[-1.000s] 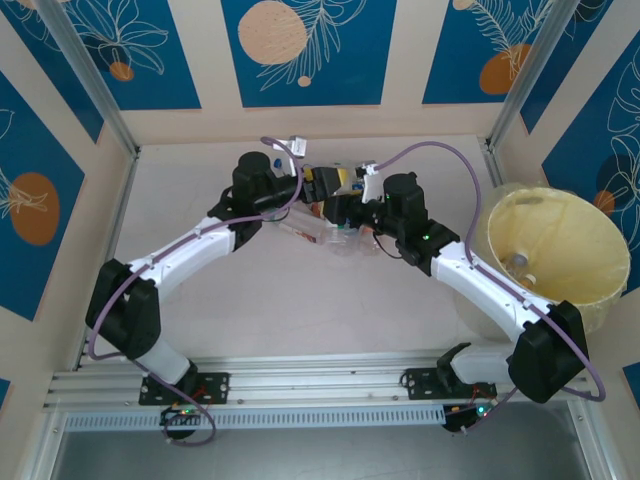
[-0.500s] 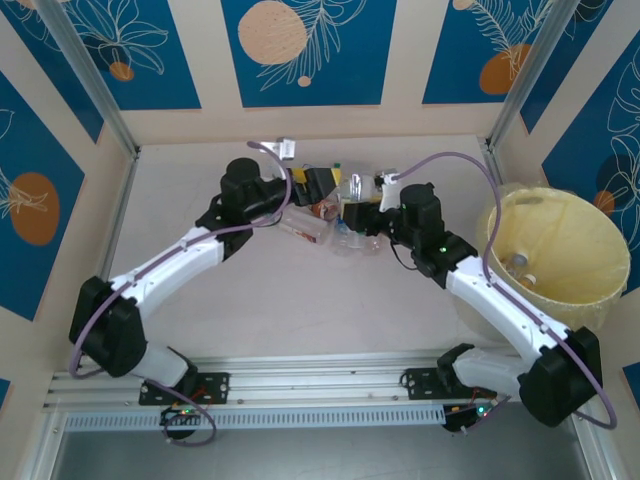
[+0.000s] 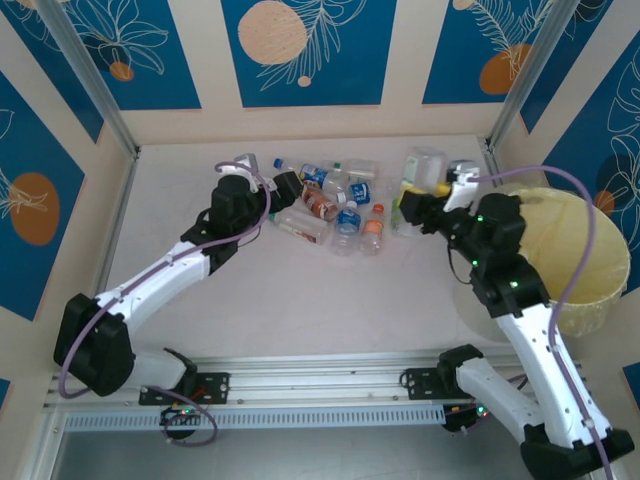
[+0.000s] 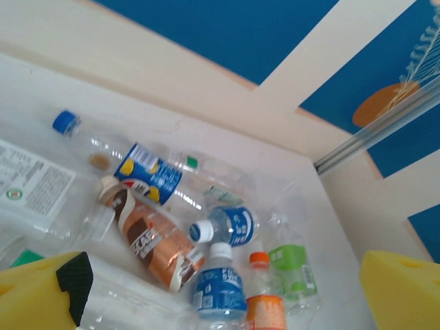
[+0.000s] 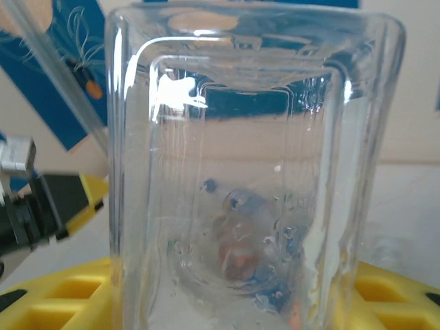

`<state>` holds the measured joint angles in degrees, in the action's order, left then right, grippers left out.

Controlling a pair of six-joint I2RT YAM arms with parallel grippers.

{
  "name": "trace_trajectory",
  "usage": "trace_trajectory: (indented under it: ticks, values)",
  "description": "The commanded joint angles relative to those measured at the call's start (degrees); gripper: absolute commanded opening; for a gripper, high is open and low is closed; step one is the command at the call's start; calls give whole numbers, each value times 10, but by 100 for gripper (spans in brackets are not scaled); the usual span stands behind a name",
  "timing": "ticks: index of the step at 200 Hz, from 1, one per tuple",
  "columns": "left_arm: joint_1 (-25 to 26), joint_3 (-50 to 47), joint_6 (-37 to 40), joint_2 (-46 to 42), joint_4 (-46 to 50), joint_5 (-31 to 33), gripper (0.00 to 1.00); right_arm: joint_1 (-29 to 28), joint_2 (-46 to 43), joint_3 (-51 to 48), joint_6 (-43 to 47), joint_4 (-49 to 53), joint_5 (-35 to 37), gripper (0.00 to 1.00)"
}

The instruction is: Put the plastic bottles in the bin

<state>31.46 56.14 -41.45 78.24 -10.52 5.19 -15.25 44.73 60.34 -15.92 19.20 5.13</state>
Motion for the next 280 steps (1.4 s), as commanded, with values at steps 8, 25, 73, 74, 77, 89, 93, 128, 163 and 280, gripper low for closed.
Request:
trace_trajectory:
  ticks: [8,25,73,74,77,89,93,128,163,280]
  values:
    - [-2,4,6,27,-64,-95,100,63,-5,59,26,86,-12,44]
    - [-3,13,21,39,-80,-142,100,101,-10,84,34,101,-46,45]
    - [-6,6,17,63,-128,-182,100,170,2,188,62,198,81,45]
    - [-6,6,17,63,-128,-182,100,171,3,191,63,201,90,45]
    - [-7,5,18,63,-128,-182,100,175,5,197,66,207,116,45]
    - [-9,2,20,62,-127,-181,100,195,12,215,85,242,201,45]
    - [-9,1,21,62,-126,-180,100,201,14,216,90,247,222,44]
    - [-15,-7,23,60,-126,-168,100,263,-10,146,69,246,262,44]
    - [-20,-14,22,58,-128,-171,100,286,-63,14,86,165,264,44]
    - [-40,-15,-1,70,-115,-163,100,312,-97,-36,26,238,150,84]
